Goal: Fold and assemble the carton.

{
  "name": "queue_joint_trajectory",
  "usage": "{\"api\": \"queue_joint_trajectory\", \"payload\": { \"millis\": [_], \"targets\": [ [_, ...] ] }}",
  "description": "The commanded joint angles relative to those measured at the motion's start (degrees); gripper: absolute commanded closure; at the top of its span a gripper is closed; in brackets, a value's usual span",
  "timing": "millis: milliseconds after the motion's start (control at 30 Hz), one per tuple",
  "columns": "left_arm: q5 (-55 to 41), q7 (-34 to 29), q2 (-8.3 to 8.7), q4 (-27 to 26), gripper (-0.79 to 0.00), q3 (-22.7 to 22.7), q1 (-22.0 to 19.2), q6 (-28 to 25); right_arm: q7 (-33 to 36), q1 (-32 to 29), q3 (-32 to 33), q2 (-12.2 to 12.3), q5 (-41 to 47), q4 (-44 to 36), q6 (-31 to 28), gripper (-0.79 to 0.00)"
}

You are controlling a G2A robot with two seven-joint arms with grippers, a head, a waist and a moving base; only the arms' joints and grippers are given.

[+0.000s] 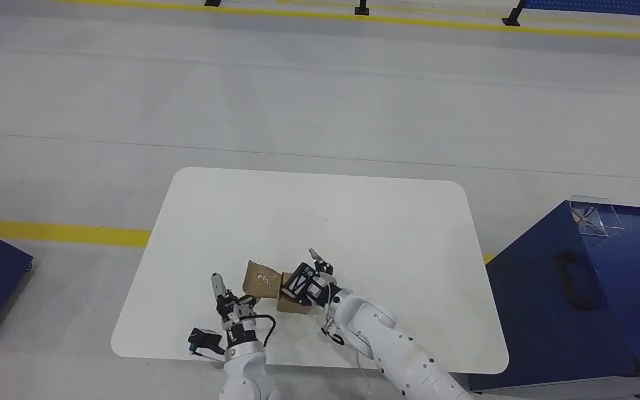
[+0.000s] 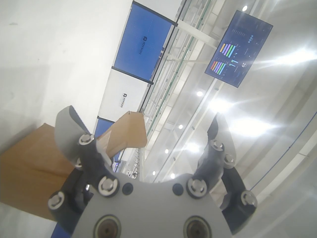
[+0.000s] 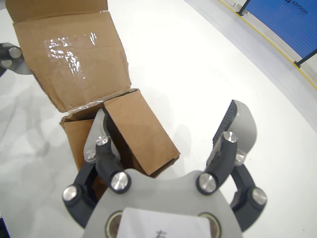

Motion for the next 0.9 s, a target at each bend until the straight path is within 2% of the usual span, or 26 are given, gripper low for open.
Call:
{"api": "queue_joint_trajectory", "payload": {
  "millis": [0, 167, 333, 533, 633, 733, 800, 867],
  "targets": [
    [0.7, -1.4, 0.03, -0.3, -0.785, 0.3, 0.2, -0.3, -0.1, -0.2, 0.3, 0.0, -0.1, 0.0, 0.0, -0.785],
    [2.4, -3.0, -0.02, -0.7, -0.785, 1.2, 0.9, -0.7, 0.0, -1.4, 2.2, 0.6, -1.2, -2.1, 0.3, -0.785],
    [3.0, -3.3, -0.17, -0.9, -0.785, 1.9, 0.8, -0.3, 3.3, -4.3, 5.1, 2.1, -4.9, -7.0, -1.3, -0.785],
    [4.2, -3.3, -0.36, -1.9, -0.785, 3.0, 1.0, 0.8, 7.2, -9.0, 10.2, 4.2, -5.9, -14.4, -7.7, -0.785],
    [4.9, -3.2, -0.46, -2.8, -0.785, 3.6, 1.2, 1.3, 7.7, -11.4, 13.6, 5.2, -3.4, -18.2, -13.2, -0.785],
    [5.7, -3.0, -0.59, -3.3, -0.785, 4.3, 1.1, 2.0, 7.8, -14.0, 17.6, 6.3, -1.8, -22.4, -16.3, -0.785],
    [6.2, -2.7, -0.69, -3.4, -0.785, 4.8, 1.0, 2.4, 7.9, -15.8, 20.5, 6.9, -1.6, -24.8, -15.8, -0.785],
    [6.7, -2.9, -0.78, -2.9, -0.785, 5.4, 0.6, 3.4, 9.0, -17.0, 23.1, 7.2, -1.9, -26.0, -12.6, -0.785]
  ]
}}
